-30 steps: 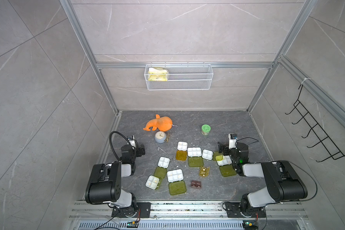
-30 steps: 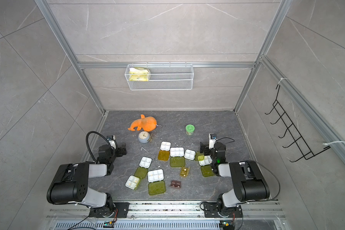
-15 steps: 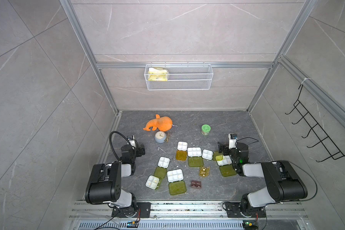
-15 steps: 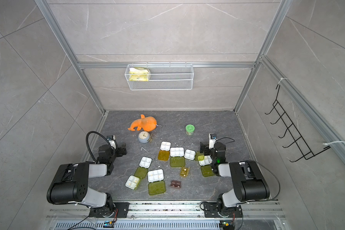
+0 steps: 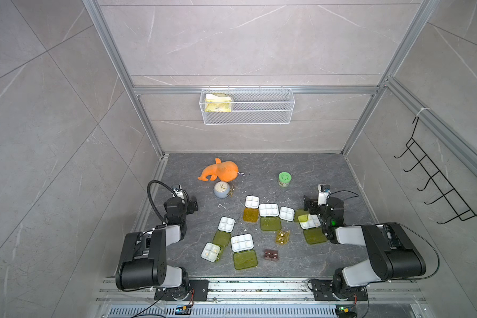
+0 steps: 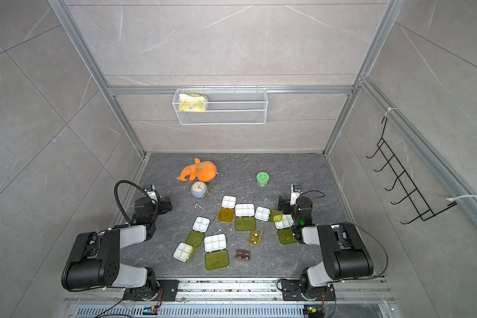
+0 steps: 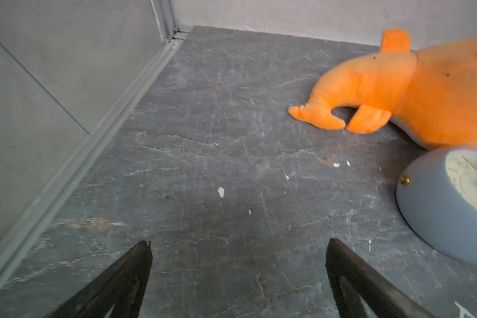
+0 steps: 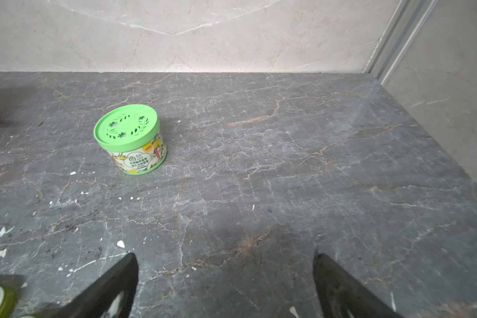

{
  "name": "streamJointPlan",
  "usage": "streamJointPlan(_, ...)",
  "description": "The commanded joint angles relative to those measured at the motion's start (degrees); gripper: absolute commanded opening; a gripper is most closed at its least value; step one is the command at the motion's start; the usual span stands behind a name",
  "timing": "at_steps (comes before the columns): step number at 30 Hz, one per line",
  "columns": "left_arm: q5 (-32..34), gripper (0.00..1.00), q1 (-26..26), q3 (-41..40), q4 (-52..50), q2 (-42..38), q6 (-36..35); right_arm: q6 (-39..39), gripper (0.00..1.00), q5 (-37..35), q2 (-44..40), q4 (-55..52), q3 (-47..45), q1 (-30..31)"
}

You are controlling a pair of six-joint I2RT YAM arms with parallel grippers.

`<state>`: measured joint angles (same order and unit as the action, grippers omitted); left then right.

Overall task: Close pillboxes
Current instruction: Close the lid on the pillbox.

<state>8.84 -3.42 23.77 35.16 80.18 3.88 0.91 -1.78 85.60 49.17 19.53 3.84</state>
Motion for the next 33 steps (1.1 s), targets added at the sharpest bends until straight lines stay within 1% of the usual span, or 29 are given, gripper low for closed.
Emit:
streamJointPlan(1, 9.6, 1.0, -0.4, 5.2, -13.2, -4.2, 7.5, 1.4, 0.99, -2.3, -2.4, -1.7, 1.5, -0.1)
streamJointPlan(2, 10.6, 1.0, -0.3, 6.5, -16.8, -4.9, 9.1, 1.5, 0.99, -2.6, -2.8, -2.4, 1.6, -0.1)
streamJointPlan(7, 8.0, 1.0, -0.3, 9.8, -24.5, -9.7, 12.5, 2.0, 1.0, -3.4, -7.0, -11.6, 4.8, -0.2)
streamJointPlan(10, 7.4, 1.0, -0.4, 14.1, -30.7, -10.4, 14.6, 2.1, 1.0, -3.2, -9.0, -18.0, 8.2, -0.3)
streamJointPlan(13, 6.1, 1.0, -0.4, 20.7, -39.4, -9.3, 15.3, 5.8, 1.0, -5.2, -10.7, -21.6, 11.9, -0.6)
streamJointPlan(15, 5.6, 1.0, -0.4, 24.6, -44.9, -8.2, 17.0, 10.2, 1.0, -6.2, -12.0, -23.8, 14.8, -1.2)
streamJointPlan(16, 4.9, 1.0, -0.4, 26.3, -46.7, -7.8, 17.8, 12.1, 1.0, -5.5, -12.4, -25.6, 16.3, -1.7)
streamJointPlan(17, 4.1, 1.0, -0.3, 28.0, -48.8, -7.5, 19.1, 14.2, 1.0, -4.5, -12.7, -29.1, 18.8, -2.4)
streamJointPlan(19, 2.3, 1.0, -0.4, 31.4, -53.1, -6.7, 21.6, 18.1, 1.0, -4.6, -12.5, -39.8, 25.6, -3.0)
streamJointPlan(22, -0.1, 1.0, -0.4, 36.2, -58.8, -5.9, 24.9, 18.8, 1.0, -3.2, -9.8, -54.0, 36.3, -3.1)
streamJointPlan(24, -2.2, 1.0, -0.4, 38.9, -61.9, -5.8, 25.8, 20.9, 1.0, -2.0, -7.9, -60.1, 41.6, -3.2)
streamJointPlan(25, -3.4, 1.0, -0.3, 39.7, -62.8, -6.0, 26.1, 21.5, 1.0, -0.4, -7.4, -61.2, 43.2, -3.2)
streamJointPlan(28, -9.0, 1.0, -0.3, 41.7, -64.4, -6.9, 26.7, 24.3, 1.0, 4.2, -6.7, -62.7, 46.0, -3.1)
streamJointPlan(31, -16.6, 1.0, -0.3, 43.2, -66.0, -7.3, 26.3, 26.3, 1.0, 9.6, -5.7, -64.6, 49.3, -3.1)
streamJointPlan(33, -20.1, 1.0, -0.2, 43.4, -66.7, -7.9, 26.5, 27.4, 0.99, 11.7, -5.0, -66.2, 51.5, -2.6)
